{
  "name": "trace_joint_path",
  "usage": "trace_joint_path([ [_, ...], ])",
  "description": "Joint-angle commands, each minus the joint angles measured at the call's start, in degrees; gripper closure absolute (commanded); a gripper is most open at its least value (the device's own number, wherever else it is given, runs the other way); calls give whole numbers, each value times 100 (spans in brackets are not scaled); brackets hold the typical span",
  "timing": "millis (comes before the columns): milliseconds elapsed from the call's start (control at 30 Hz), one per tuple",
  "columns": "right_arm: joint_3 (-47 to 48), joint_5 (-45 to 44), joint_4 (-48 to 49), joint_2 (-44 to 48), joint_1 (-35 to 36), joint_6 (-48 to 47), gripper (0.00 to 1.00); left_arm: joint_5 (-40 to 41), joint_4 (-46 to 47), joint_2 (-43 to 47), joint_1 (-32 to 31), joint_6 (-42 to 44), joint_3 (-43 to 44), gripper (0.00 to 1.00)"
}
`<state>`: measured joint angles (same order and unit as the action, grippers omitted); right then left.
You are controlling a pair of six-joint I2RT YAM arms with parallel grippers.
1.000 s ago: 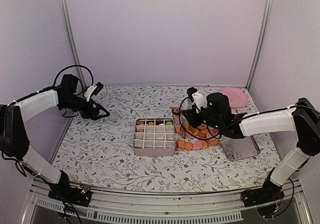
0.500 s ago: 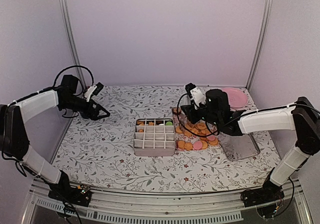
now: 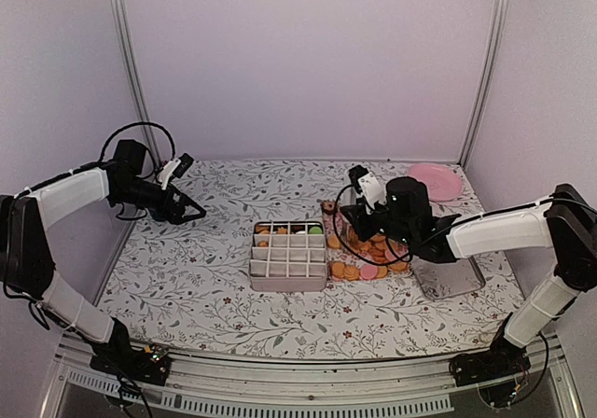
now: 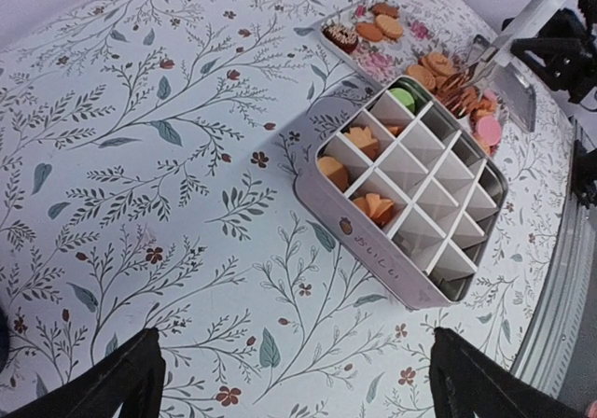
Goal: Pack the cookies
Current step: Pick up the fake cookies from the plate.
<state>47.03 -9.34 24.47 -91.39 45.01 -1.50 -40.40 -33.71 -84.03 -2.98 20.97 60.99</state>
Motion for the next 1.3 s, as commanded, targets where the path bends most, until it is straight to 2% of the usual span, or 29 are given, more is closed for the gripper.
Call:
trace_joint_path([
  [0, -129, -52, -127, 154, 81, 96, 75, -152, 48, 17, 53, 4, -52, 1],
  [67, -92, -82, -166, 180, 86, 122, 87, -157, 41, 13, 57, 2, -46, 1],
  [200, 30, -138, -212, 327, 87, 123, 100, -201, 39, 15, 53, 10, -44, 1],
  [500, 282, -315, -284, 559, 45, 77, 100, -283, 40, -15, 45, 6, -51, 1],
  [867, 125, -29, -313, 555, -290, 441, 100, -288, 40, -11, 55, 13, -91, 1],
  [1267, 385, 888, -296, 927, -623, 1018, 100, -459, 67, 12, 53, 11, -105, 1],
])
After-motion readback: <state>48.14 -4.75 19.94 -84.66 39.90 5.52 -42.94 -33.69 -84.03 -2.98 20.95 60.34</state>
